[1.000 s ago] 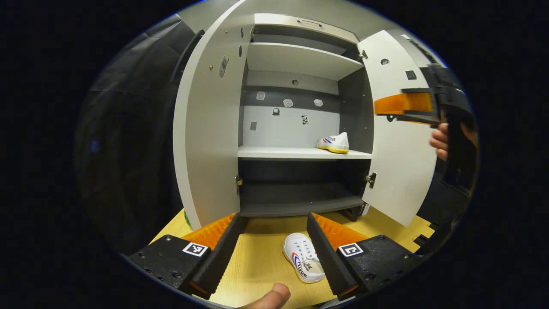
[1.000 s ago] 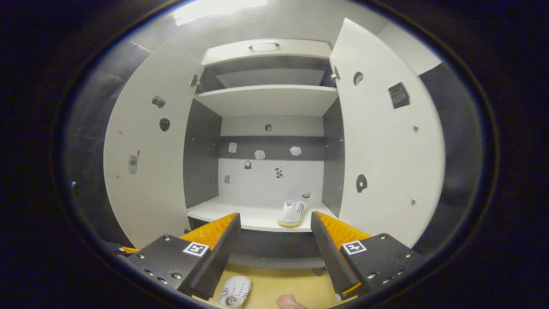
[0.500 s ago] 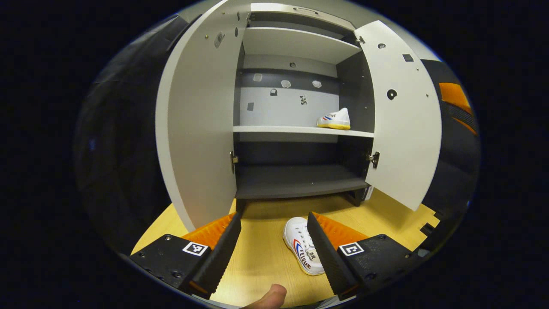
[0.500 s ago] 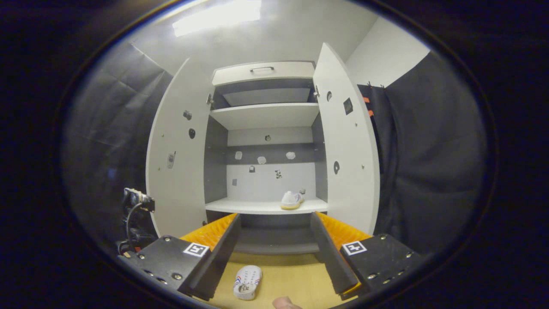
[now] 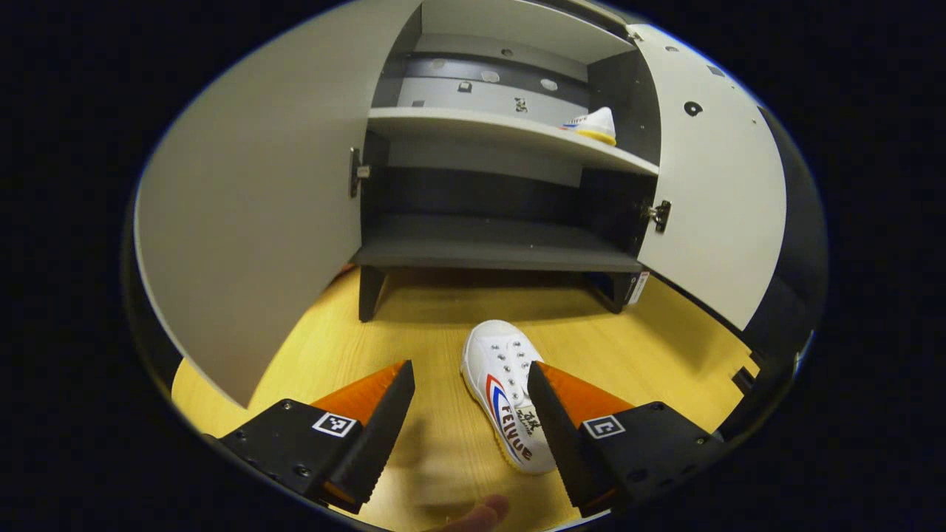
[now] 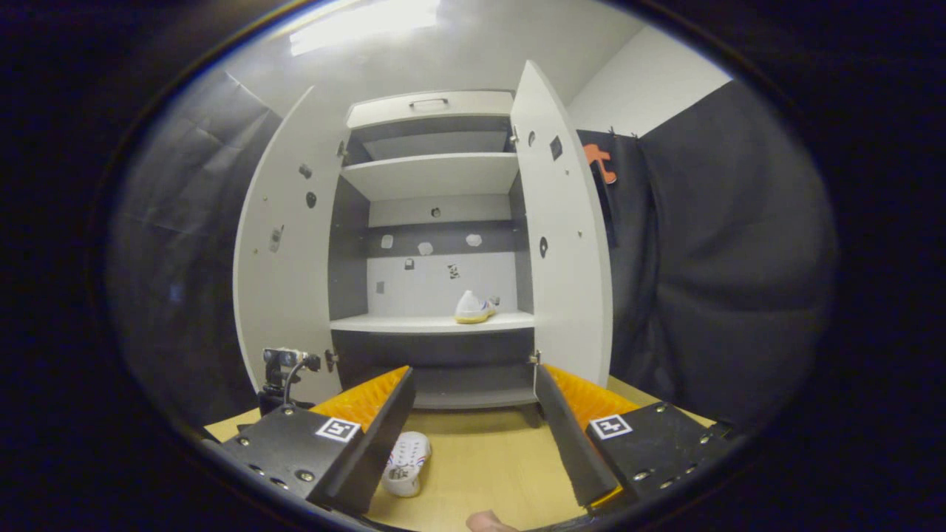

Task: Grab one shoe with the right hand and put it into the shoe cabinet, grab the other shoe with the left hand and put it into the shoe cabinet; then close the right door with the right hand and the left door with the left hand.

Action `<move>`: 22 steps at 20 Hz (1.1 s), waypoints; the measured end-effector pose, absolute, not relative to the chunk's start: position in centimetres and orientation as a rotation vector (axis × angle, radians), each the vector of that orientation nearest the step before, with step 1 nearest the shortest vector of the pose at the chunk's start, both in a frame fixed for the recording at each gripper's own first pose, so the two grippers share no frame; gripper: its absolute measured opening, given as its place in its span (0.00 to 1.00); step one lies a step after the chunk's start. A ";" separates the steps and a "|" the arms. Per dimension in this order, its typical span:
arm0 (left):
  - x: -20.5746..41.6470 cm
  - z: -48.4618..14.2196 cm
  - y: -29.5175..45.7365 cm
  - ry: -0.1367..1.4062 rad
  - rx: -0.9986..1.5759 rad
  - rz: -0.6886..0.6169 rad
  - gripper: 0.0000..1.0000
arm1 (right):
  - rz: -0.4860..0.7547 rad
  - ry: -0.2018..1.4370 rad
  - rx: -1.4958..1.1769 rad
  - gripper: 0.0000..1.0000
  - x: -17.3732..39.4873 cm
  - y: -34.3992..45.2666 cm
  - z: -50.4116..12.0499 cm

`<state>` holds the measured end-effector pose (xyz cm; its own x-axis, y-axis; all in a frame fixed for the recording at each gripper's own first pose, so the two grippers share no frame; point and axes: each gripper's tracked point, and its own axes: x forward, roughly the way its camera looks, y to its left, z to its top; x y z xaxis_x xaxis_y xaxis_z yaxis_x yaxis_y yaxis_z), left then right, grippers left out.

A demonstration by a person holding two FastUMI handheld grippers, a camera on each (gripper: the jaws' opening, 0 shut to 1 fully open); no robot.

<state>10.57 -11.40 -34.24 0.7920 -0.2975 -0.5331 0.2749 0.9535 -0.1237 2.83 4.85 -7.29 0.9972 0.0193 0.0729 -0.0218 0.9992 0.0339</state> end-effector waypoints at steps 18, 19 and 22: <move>11.6 -41.5 -14.6 0.772 -0.055 -0.378 0.46 | 0.035 -0.048 0.065 0.96 6.4 3.7 -10.9; 11.6 -41.1 -14.4 0.770 -0.059 -0.367 0.40 | 0.044 -0.037 0.068 0.98 6.5 3.9 -11.1; 12.1 -41.3 -14.1 0.783 -0.044 -0.326 0.06 | 0.045 -0.022 0.067 0.98 6.5 3.9 -11.6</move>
<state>12.14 -14.10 -41.31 0.6613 -0.3046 -0.6855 0.2725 0.9490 -0.1588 6.52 3.93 -11.63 0.9987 0.0444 0.0234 -0.0458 0.9968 0.0660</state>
